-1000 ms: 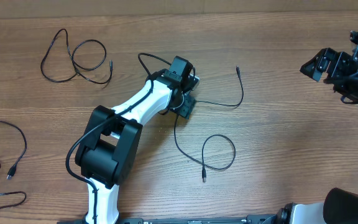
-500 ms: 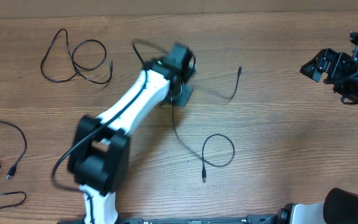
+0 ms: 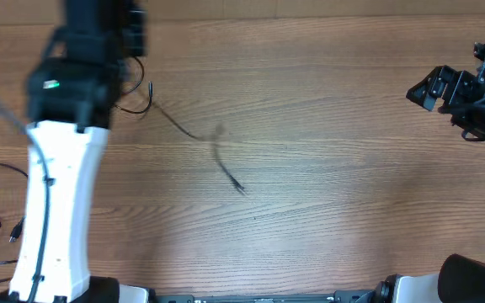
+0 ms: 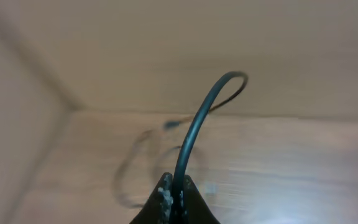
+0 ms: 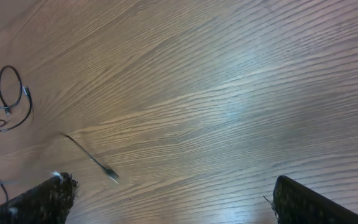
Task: Untangle cables
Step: 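Drag the center cable with the left gripper to the upper-left area, then release the cable and adjust the left gripper over the upper-left cables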
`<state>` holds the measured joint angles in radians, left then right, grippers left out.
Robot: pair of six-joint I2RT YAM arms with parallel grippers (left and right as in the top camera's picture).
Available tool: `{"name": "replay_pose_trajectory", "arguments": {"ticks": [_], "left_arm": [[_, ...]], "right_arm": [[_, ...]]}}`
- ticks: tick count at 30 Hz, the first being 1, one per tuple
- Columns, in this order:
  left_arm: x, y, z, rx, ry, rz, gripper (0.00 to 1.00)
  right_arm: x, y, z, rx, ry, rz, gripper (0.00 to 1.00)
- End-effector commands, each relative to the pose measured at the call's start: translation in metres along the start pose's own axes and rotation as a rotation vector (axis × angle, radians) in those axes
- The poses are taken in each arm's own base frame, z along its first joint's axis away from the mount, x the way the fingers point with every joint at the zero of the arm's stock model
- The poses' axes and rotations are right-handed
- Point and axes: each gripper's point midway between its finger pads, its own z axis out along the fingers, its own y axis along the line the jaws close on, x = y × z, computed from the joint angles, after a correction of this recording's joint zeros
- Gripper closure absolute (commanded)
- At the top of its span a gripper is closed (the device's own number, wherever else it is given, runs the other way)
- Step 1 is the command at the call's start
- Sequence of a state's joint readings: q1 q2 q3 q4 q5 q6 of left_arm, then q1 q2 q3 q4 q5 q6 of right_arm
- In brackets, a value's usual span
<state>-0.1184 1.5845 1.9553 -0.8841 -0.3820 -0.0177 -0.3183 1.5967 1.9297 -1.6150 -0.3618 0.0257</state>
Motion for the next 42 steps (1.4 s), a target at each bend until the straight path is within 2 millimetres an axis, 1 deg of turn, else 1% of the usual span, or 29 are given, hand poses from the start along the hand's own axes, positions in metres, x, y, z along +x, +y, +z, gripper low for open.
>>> {"name": "replay_pose_trajectory", "arguments": {"ticks": [1, 3, 5, 8, 11, 12, 13, 17, 21, 26, 31, 35, 39, 42], "left_arm": [[-0.001, 0.078, -0.012, -0.194, -0.014, -0.157, 0.96], [0.006, 0.114, -0.016, -0.268, 0.002, -0.215, 0.96], [0.018, 0.150, -0.019, -0.347, 0.029, -0.266, 0.96], [0.038, 0.192, -0.023, -0.443, 0.074, -0.348, 0.96], [0.055, 0.226, -0.028, -0.473, 0.101, -0.443, 0.96], [0.059, 0.234, -0.029, -0.474, 0.101, -0.479, 0.96], [0.065, 0.246, -0.031, -0.472, 0.101, -0.541, 0.96], [0.080, 0.280, -0.040, -0.474, 0.090, -0.669, 0.96], [0.088, 0.302, -0.049, -0.498, 0.079, -0.713, 0.96], [0.098, 0.323, -0.060, -0.532, 0.066, -0.777, 0.96], [0.105, 0.335, -0.065, -0.558, 0.054, -0.848, 0.96], [0.110, 0.340, -0.065, -0.571, 0.062, -0.856, 0.95], [0.114, 0.342, -0.058, -0.571, 0.079, -0.859, 0.96], [0.122, 0.343, -0.050, -0.570, 0.110, -0.861, 0.96]], "right_arm": [[-0.001, 0.001, 0.000, 0.000, -0.005, -0.015, 0.00], [-0.001, 0.001, 0.000, 0.000, -0.005, -0.015, 0.00], [-0.001, 0.001, 0.000, 0.000, -0.006, -0.015, 0.00], [-0.002, 0.001, 0.000, 0.000, -0.008, -0.016, 0.00], [-0.002, 0.001, 0.000, 0.000, -0.009, -0.016, 0.00], [-0.002, 0.001, 0.000, 0.000, -0.010, -0.017, 0.00], [-0.003, 0.002, 0.000, 0.000, -0.011, -0.017, 0.00], [-0.002, 0.002, 0.000, -0.001, -0.009, -0.017, 0.00], [-0.002, 0.001, 0.000, 0.000, -0.011, -0.017, 0.00], [-0.002, 0.001, 0.000, 0.000, -0.011, -0.017, 0.00], [-0.003, 0.002, 0.000, 0.000, -0.011, -0.017, 0.00], [-0.002, 0.001, 0.000, 0.000, -0.011, -0.017, 0.00], [-0.002, 0.001, 0.000, 0.000, -0.011, -0.017, 0.00], [-0.002, 0.001, 0.000, 0.000, -0.011, -0.017, 0.00]]}}
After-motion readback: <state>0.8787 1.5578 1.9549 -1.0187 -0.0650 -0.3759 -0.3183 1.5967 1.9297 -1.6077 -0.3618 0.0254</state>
